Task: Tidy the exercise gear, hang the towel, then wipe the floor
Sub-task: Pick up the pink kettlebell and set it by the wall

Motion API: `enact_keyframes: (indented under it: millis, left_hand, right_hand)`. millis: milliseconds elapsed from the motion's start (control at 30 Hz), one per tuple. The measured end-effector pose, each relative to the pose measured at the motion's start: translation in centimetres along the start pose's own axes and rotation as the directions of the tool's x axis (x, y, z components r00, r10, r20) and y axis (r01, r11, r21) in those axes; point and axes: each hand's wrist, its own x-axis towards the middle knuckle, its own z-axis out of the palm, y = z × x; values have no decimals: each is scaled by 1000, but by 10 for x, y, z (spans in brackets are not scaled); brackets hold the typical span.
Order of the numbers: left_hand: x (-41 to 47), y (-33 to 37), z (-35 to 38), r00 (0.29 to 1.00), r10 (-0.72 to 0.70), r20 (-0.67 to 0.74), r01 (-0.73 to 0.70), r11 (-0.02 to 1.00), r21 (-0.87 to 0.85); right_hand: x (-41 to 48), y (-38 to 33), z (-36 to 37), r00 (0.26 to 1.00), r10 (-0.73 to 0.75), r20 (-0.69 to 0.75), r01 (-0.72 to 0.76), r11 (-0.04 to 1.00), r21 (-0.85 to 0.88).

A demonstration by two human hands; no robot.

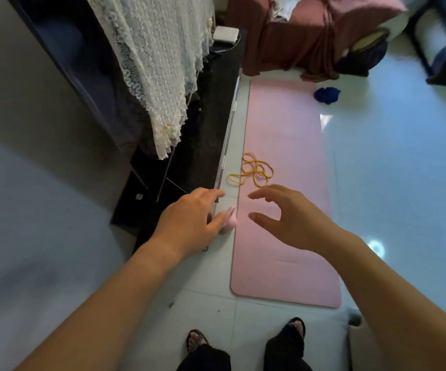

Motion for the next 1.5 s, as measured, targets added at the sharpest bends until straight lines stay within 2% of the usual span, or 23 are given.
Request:
enact_keyframes:
  millis: [200,333,533,800,1033,1200,1333,1500]
  left_hand:
    - [38,41,58,991,-135,-6,135,991,11]
    - [63,47,95,974,-225,-28,224,974,-47]
    - [110,17,156,957,-288,-21,285,956,-74]
    - [181,-71,290,966,-257,5,257,965,-53]
    - [236,-165,449,957,-291,12,291,956,-29]
    - [276,-235,537,937,-344,69,344,939,1]
    - [298,-273,589,929,-369,19,369,929,-2]
    - [318,-298,618,925,-377,-55,375,926,-39]
  right_hand:
    - [13,73,-15,991,-60,117,65,997,-46]
    - [32,117,-10,975,-112,190,125,991,-57]
    - [72,173,32,981,-96,169,86,994,64]
    - [158,268,154,980,-93,177,89,996,29]
    - [235,376,302,975,-134,179,149,986,-69]
    - [292,444,393,971,-162,176,188,971,-148]
    - [325,473,439,972,-207,109,221,964,-145]
    - [352,488,471,961,-276,-8,274,957,-95]
